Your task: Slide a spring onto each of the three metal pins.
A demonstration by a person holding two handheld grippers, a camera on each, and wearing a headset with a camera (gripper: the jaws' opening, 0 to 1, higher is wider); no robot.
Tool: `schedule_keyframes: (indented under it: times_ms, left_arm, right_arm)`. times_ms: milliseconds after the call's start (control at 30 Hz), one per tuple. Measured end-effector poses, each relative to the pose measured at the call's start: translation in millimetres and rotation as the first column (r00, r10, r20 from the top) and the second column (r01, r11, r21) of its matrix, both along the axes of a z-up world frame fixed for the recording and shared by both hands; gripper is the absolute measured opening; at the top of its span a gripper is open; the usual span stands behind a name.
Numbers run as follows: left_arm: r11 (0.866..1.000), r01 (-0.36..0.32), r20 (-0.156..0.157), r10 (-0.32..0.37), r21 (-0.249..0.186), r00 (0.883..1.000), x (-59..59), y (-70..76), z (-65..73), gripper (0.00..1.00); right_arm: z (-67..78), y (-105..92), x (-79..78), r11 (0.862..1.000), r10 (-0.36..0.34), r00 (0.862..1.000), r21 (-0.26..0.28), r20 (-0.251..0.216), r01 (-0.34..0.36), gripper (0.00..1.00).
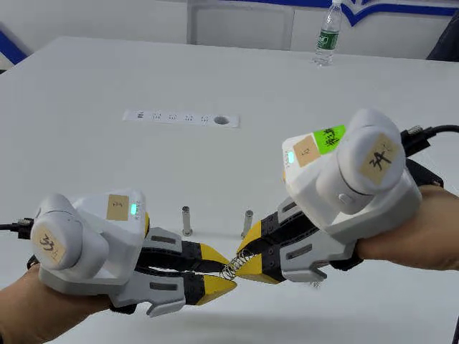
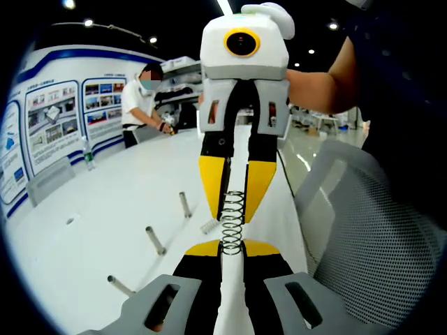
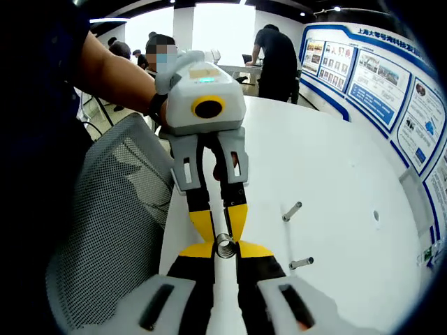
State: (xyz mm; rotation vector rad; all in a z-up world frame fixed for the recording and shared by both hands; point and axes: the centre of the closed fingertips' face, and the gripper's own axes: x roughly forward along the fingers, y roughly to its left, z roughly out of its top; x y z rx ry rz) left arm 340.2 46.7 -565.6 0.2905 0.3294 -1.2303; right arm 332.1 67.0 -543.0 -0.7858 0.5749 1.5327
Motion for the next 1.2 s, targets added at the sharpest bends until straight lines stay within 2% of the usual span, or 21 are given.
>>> schedule_keyframes:
  times_ms: [267, 500, 600, 933, 1200]
  left_arm:
    - [1.000, -0.013, -0.001, 0.013, -0.011, 1.000, 2.7, -1.6, 0.0, 0.10]
    - [1.000, -0.021, 0.009, 0.021, -0.012, 1.000, 5.3, -1.2, 0.5, 0.10]
    - [0.999, -0.028, 0.003, 0.028, -0.018, 1.000, 6.3, -1.0, 0.8, 0.11]
    - [0.996, -0.071, -0.012, 0.071, -0.045, 0.997, 11.9, 9.1, 3.4, 0.15]
    - [0.991, -0.120, -0.034, 0.119, -0.051, 0.992, 14.4, 24.0, -2.2, 0.23]
  right_arm:
    - [1.1, 6.5, 0.0, 0.995, 0.070, 0.997, -0.077, 0.020, -0.068, 0.12]
    - [0.0, 6.2, 2.6, 0.987, 0.096, 0.995, -0.129, 0.026, -0.092, 0.12]
    - [-0.1, 6.8, 3.9, 0.985, 0.101, 0.995, -0.140, 0.024, -0.096, 0.12]
    - [1.8, 7.2, 13.9, 0.986, 0.084, 0.996, -0.147, 0.031, -0.078, 0.12]
    - [10.1, -7.8, 32.3, 0.990, 0.029, 0.999, -0.138, 0.044, -0.023, 0.12]
